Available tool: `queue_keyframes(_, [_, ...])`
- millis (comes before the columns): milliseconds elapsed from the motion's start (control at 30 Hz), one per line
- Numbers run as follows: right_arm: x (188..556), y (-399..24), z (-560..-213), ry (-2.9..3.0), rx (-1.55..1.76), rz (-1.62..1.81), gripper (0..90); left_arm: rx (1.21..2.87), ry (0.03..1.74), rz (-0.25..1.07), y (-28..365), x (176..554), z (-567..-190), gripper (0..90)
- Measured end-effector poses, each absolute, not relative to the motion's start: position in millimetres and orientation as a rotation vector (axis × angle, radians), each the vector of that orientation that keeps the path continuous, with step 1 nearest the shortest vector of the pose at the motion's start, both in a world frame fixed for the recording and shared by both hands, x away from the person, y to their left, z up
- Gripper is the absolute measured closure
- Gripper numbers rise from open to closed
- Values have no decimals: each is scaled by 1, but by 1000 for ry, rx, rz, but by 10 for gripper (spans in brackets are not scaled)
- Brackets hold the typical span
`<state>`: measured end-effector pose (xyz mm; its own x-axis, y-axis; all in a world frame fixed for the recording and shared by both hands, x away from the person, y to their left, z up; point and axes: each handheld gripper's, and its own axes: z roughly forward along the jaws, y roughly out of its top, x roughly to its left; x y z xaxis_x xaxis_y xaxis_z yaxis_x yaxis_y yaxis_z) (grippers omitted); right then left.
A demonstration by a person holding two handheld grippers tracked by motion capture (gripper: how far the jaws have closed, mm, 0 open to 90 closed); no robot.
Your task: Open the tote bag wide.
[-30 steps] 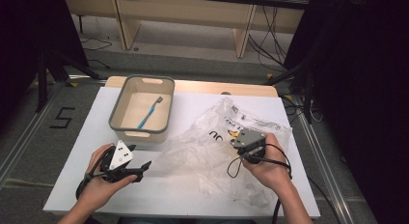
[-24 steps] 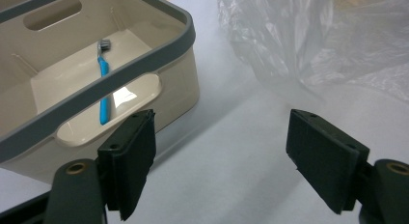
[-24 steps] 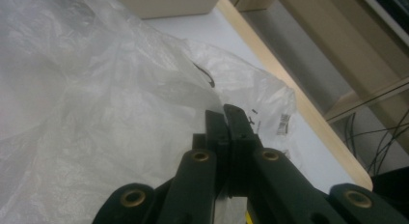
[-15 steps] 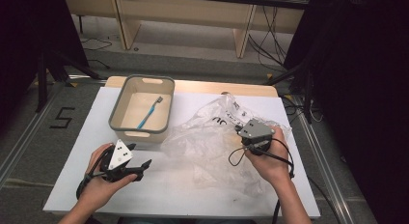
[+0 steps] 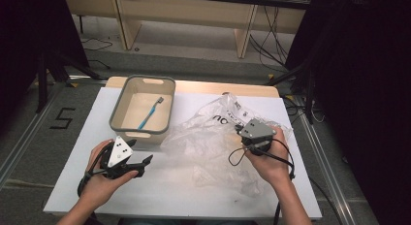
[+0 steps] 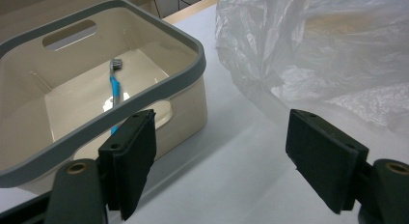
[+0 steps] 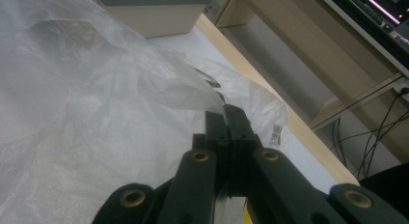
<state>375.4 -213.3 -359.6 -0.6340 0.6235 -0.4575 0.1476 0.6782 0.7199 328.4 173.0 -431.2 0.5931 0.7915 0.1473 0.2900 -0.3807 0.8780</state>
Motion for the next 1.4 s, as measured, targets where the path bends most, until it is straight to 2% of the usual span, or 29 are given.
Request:
queue_keyframes(600, [375,-215,-360,2168,613,862,900,1906,900,749,181,352,-405,256])
queue_keyframes(1400, [374,-216,-360,2171,614,870,900,1905,958,732,184,374,-404,252])
